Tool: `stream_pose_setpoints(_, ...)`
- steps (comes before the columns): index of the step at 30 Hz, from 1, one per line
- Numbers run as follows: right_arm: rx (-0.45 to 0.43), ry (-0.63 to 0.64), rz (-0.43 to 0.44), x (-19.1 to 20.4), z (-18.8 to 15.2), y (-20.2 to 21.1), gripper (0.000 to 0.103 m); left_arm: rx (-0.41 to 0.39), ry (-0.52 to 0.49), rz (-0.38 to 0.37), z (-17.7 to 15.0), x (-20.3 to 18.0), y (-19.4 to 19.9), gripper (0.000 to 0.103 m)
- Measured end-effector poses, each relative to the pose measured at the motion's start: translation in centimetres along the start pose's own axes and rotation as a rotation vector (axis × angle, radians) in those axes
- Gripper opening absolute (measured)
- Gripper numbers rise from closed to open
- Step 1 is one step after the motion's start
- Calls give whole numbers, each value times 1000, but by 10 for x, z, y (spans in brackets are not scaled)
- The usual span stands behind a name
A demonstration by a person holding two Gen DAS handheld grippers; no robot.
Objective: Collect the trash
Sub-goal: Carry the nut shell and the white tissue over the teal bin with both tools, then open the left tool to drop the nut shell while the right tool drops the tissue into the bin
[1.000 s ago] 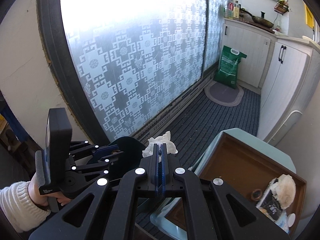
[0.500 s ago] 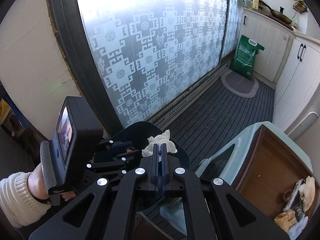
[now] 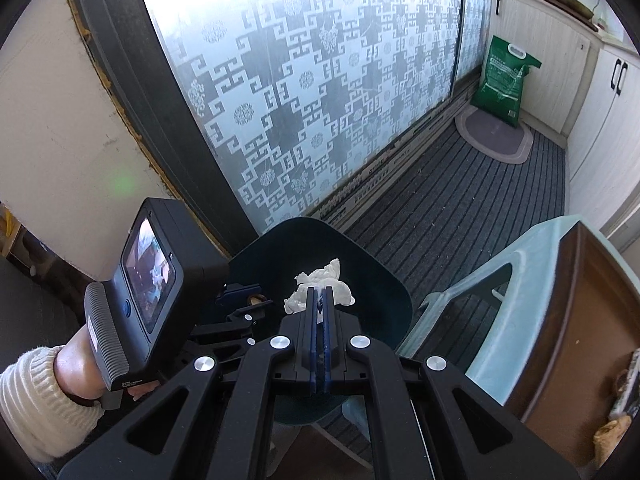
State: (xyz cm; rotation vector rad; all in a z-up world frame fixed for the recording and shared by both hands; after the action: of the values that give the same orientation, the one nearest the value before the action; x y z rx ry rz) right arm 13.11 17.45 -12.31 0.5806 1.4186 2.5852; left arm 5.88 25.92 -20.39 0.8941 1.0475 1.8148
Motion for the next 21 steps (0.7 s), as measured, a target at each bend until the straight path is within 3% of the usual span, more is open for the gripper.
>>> stream_pose_setpoints(6, 49, -1, -18, -2, -5, -16, 2, 66, -36, 9, -10, -3, -20, 25)
stream_pose_setpoints(11, 82, -15, -36, -8, -10, -27, 2, 38, -22, 1, -6, 2, -15, 27)
stream_pose_setpoints(21, 154, -17, -49, -15, -26, -50, 2, -274, 93, -15, 18, 23, 57, 22)
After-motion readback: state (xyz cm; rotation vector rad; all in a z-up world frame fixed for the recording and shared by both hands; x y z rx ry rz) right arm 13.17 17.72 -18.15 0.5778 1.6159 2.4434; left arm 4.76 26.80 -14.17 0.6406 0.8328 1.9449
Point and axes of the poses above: each gripper's, at about its wrist camera, not at the fingertips, and y roughly against the way its jaws point, x to its left, z to its top, the point moved 5 cm from there along -y, roughly the way its jaws point, and after that the axes turned 11 degrees about z, right-handed, at the moved point
